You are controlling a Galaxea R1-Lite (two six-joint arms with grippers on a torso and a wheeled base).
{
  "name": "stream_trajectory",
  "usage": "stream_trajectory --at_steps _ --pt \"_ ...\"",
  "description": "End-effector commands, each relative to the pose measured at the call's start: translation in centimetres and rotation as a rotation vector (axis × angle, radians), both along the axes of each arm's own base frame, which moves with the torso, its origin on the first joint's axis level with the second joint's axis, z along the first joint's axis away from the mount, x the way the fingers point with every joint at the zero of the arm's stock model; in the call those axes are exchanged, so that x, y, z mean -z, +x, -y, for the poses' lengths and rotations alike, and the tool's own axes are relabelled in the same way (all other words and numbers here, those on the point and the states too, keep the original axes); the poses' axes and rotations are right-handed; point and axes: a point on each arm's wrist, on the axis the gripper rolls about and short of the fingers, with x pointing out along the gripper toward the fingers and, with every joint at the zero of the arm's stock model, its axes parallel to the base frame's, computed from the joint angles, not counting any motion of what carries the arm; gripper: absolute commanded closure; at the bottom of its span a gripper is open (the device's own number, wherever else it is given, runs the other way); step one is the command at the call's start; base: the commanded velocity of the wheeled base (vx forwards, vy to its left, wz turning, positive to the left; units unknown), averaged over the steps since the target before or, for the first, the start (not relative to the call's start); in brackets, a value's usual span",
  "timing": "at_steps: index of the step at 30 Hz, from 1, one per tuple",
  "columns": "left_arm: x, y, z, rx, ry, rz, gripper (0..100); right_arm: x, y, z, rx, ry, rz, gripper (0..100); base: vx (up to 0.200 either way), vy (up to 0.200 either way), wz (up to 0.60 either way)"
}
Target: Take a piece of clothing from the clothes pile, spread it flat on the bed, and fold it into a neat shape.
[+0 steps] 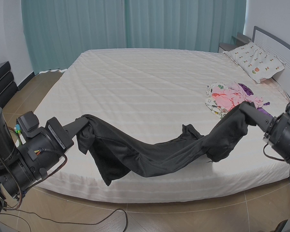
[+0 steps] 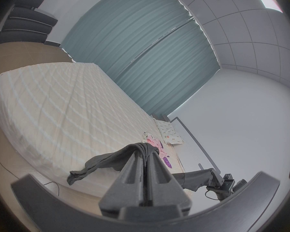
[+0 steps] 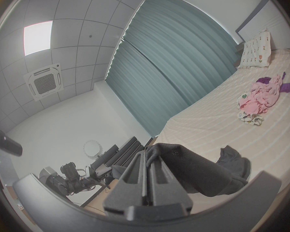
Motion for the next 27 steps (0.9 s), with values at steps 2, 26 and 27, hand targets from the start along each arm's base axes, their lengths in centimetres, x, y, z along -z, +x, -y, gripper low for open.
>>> stream_trajectory --at_steps 2,26,27 --pt "-6.2 -0.8 -0.8 -0.016 -0.059 0.073 100 -9.3 -2.3 2.6 0.100 0.109 0.166 100 -0.100 0.000 0.00" --pt "-4.6 8.8 2.3 -0.127 0.055 -0.089 100 -12.0 16.7 0.1 0.358 0.110 0.039 100 0.058 0.000 0.00" --pt "-4.5 9.1 2.4 -0.131 0.056 -0.091 100 -11.5 17.1 -0.1 0.364 0.105 0.028 100 0.200 0.000 0.00"
